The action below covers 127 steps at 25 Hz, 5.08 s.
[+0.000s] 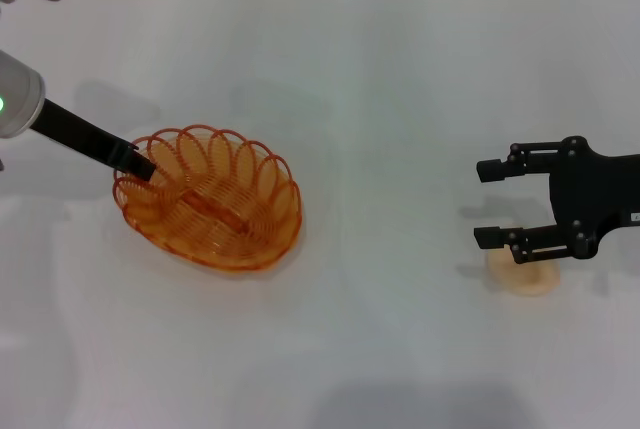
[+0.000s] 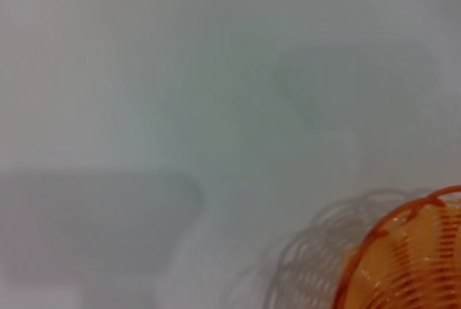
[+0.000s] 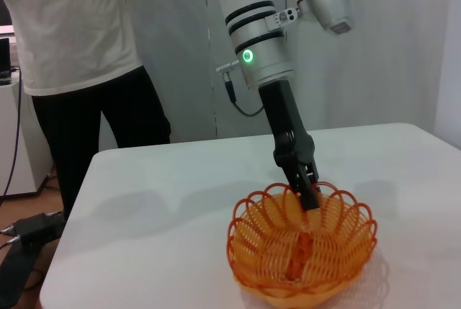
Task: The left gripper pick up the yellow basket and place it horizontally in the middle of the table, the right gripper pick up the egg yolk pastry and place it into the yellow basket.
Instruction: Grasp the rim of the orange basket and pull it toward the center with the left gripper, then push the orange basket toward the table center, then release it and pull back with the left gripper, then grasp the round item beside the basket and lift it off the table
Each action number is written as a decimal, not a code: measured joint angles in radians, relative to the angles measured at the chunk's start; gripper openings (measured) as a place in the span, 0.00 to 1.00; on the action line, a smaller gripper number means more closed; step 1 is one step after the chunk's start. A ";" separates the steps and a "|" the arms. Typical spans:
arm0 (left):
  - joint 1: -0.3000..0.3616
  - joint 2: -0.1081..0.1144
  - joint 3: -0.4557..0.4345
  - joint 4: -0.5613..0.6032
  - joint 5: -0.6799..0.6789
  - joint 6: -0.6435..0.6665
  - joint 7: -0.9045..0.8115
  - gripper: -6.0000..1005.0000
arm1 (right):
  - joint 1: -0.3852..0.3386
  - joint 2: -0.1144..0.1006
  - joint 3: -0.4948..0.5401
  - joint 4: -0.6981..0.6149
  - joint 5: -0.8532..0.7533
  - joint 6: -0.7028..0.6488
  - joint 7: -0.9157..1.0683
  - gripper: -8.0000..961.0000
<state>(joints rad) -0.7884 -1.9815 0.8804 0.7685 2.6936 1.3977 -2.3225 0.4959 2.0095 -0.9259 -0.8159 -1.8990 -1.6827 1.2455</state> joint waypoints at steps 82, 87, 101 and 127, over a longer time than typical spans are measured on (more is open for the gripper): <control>0.090 -0.006 0.038 0.131 -0.452 0.170 -0.321 0.79 | -0.052 0.000 -0.008 -0.004 0.006 -0.052 -0.054 0.75; 0.183 0.004 0.037 0.169 -0.661 0.236 0.081 0.81 | -0.058 -0.003 0.012 -0.009 0.000 -0.039 -0.020 0.75; 0.335 -0.066 0.094 0.148 -0.691 0.353 0.904 0.81 | -0.062 -0.006 0.008 -0.042 -0.048 0.025 0.094 0.75; 0.379 -0.029 -0.020 0.196 -0.612 0.476 0.938 0.81 | 0.020 0.000 -0.107 -0.232 -0.395 0.060 0.573 0.71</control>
<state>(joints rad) -0.4090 -2.0109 0.8602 0.9643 2.0819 1.8736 -1.3840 0.5163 2.0097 -1.0324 -1.0475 -2.2943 -1.6225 1.8184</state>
